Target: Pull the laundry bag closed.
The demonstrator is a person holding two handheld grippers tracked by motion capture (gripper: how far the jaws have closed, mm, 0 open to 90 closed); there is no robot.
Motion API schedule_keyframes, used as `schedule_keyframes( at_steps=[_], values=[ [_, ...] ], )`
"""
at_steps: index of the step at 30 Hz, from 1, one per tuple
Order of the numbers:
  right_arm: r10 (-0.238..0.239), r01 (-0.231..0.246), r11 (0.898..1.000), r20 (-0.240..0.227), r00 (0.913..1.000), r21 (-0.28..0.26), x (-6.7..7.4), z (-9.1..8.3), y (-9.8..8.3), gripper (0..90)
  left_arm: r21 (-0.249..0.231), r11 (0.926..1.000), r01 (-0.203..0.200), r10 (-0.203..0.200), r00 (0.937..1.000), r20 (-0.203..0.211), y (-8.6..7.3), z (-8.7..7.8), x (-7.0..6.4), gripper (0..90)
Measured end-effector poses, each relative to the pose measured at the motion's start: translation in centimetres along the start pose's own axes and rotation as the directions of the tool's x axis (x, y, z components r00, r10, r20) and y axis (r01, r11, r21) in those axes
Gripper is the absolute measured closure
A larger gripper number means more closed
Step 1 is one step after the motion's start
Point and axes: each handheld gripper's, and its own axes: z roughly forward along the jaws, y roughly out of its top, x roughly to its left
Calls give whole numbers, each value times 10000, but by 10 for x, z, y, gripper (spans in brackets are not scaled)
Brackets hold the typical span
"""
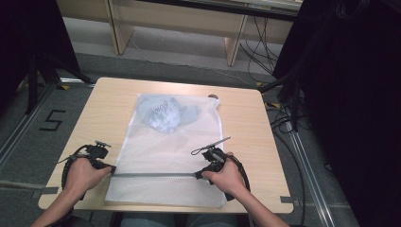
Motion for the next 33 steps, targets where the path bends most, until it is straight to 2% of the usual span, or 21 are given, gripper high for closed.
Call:
schedule_keyframes(
  at_steps=[4, 10, 12, 15, 17, 26, 30, 33],
  values=[
    [-144, 144, 9999, 33, 9999, -1, -3, -1, -1, 870, -6, 10000, 4, -4, 10000, -2, 0, 0, 0, 898],
    [-14, 14, 10000, 42, 10000, 20, -5, -3, -3, 870, -4, 10000, 4, -4, 10000, -2, 0, 0, 0, 899],
    [-15, 16, 9999, 52, 10000, -160, -7, -3, -3, 870, 2, 10000, -7, 7, 10000, -4, 0, 0, 0, 899],
    [226, -225, 9997, 20, 9997, -15, -7, -7, -3, 869, 66, 9999, -77, 77, 10000, -22, 0, 0, 0, 898],
    [23, -23, 10000, 40, 10000, -85, -9, -6, -4, 870, 5, 10000, 7, -7, 10000, -4, 0, 0, 0, 898],
    [323, -323, 9995, -32, 9995, -32, -9, -9, -4, 870, -10, 10000, 12, -12, 10000, 3, 0, 0, 0, 899],
    [199, -199, 9998, -11, 9998, -50, -10, -9, -5, 870, -2, 10000, 4, -4, 10000, -1, 0, 0, 0, 899],
    [526, -526, 9986, -30, 9986, 3, -9, -10, -6, 869, -2, 10000, 8, -8, 10000, 0, 0, 0, 0, 898]
  ],
)
